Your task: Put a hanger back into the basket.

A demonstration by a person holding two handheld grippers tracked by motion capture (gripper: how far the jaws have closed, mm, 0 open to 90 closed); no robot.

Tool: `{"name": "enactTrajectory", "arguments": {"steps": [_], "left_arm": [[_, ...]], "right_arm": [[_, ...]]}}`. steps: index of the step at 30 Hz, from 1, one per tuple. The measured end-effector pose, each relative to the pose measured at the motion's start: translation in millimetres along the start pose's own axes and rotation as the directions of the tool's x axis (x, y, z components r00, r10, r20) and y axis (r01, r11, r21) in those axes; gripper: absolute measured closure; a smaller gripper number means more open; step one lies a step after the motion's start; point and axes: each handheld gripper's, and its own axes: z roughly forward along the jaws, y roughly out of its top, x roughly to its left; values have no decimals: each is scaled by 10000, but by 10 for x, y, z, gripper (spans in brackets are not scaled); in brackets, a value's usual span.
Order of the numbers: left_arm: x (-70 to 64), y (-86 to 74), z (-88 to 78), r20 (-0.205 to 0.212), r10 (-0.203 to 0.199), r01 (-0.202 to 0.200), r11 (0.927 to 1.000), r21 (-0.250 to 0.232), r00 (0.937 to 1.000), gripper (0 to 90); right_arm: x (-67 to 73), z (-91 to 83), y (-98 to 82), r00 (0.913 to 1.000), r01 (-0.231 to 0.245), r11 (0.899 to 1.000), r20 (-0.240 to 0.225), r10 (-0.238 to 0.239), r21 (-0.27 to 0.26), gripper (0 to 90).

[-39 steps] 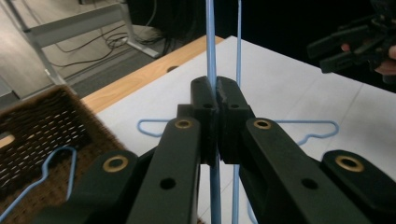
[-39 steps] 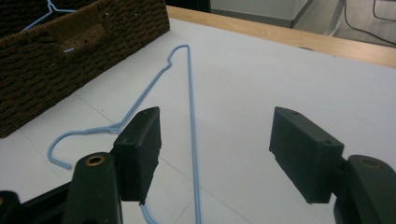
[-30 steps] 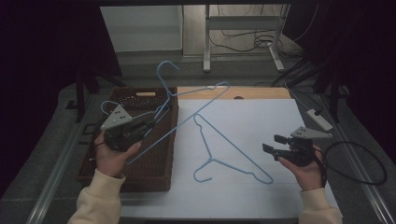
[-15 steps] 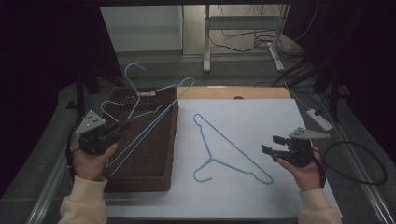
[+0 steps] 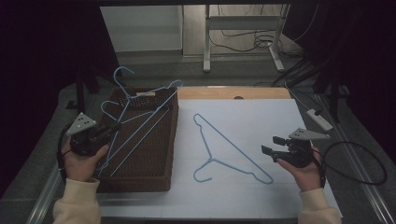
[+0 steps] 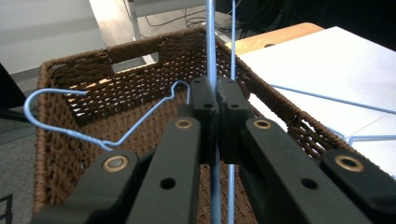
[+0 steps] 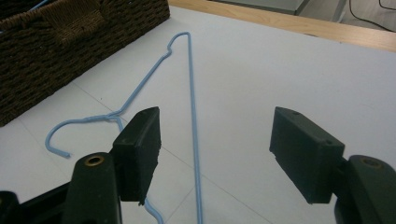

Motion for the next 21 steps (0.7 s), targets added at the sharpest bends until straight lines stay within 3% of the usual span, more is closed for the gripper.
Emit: {"name": "enactTrajectory", "arguments": {"steps": [11,16,21], "left_arm": [[165,-121,-15,-458,-446,464,9981,395,9980,872],[183,-151,22,-696,-385,432,9968,672,9968,872],[199,-191,90,-669,-403,471,9935,1033,9969,872]], "right_arm": [[8,13,0,10000,3,10000,12,-3,94,343],[6,18,-4,10000,8,9999,16,-8,123,343],[-1,18,-8,10000,-34,9999,15,34,114,343]]}}
